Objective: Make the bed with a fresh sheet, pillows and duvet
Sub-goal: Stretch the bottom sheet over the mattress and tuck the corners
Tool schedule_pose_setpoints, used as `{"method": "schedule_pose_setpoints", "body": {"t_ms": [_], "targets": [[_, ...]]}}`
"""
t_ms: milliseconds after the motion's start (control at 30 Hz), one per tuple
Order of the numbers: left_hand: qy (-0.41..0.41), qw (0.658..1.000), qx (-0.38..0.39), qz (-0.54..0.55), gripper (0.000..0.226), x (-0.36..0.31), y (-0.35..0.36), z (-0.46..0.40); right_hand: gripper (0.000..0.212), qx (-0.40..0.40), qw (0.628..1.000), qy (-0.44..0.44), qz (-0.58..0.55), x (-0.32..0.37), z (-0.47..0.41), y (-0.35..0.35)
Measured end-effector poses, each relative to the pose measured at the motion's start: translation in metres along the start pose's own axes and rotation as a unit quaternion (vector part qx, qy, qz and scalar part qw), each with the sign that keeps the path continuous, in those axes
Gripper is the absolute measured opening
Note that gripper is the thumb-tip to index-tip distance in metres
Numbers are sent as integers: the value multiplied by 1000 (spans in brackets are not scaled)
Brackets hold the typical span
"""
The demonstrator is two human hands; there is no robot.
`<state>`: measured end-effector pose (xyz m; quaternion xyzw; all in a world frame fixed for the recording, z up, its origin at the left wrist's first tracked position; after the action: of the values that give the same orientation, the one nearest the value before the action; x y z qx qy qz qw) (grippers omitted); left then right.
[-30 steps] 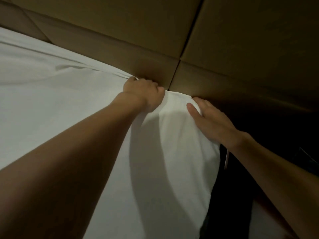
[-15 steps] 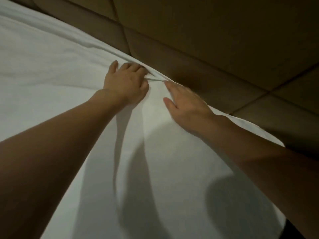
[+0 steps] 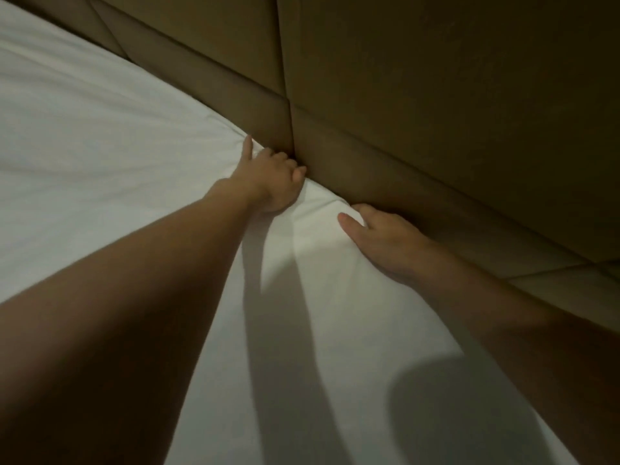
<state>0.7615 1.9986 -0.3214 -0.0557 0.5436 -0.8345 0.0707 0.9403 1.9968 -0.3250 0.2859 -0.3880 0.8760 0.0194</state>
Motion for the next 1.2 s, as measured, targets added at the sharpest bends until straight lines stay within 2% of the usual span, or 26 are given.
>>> {"method": "schedule_pose_setpoints", "body": {"t_ms": [67,133,200,367,500,533,567,600,633,667,700,733,767,800,833,867,900,933,1067,1200], "targets": [[5,993,-93,74,39,-2,-5,18,45,-55,997,-49,36,-1,12,-3],[35,976,-180,115,31,-5,-9,45,41,-166,972,-138,90,2,39,-3],[62,975,-186,102,30,-8,-11,69,44,-225,947,-197,114,-3,67,7],[2,995,-76,68,38,-8,-8,128,59,-174,955,-130,200,-17,117,31],[-43,998,-32,16,48,-13,-14,187,50,-44,965,-36,255,-16,152,24],[-60,997,-17,35,52,-14,-21,201,47,-19,968,-26,248,-14,166,20],[-81,991,-1,110,55,-14,-26,217,44,-9,974,-27,225,-12,182,15],[-108,960,15,259,58,-14,-33,237,41,-6,981,-23,192,-11,201,10],[-143,880,26,452,62,-16,-38,260,39,-5,987,-14,159,-12,221,7],[-169,765,17,621,66,-21,-44,286,38,-7,992,-3,124,-15,243,5],[-187,667,-1,721,68,-23,-45,314,36,-7,996,9,88,-20,267,6],[-196,625,-5,756,68,-28,-43,343,34,5,998,23,57,-28,290,10],[-211,640,17,739,67,-32,-37,371,31,26,998,36,33,-37,314,17],[-233,699,59,673,66,-39,-30,399,27,48,998,41,12,-45,336,25],[-243,788,129,550,62,-48,-22,428,23,72,997,40,-7,-52,360,33],[-247,855,195,412,57,-55,-11,454,21,93,995,39,-21,-58,383,41],[-238,898,224,296,54,-61,-3,479,21,106,993,34,-32,-63,406,47],[-225,916,238,232,52,-71,3,506,21,116,992,28,-43,-66,429,53],[-243,904,198,290,44,-115,18,609,20,167,985,5,-35,-74,516,72],[-291,873,132,369,41,-153,39,706,33,194,978,-45,62,-63,572,86]]}}
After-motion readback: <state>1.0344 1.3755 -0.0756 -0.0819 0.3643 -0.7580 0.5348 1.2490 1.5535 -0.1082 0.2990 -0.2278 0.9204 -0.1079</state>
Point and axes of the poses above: each hand's wrist, its own z-axis away from the middle knuckle, its own y-axis out of the palm, x = y × z, the point moved 6 cm from there along -z, towards the middle knuckle, and after that the axes turned 1 degree about -z, right-handed, at the moved point
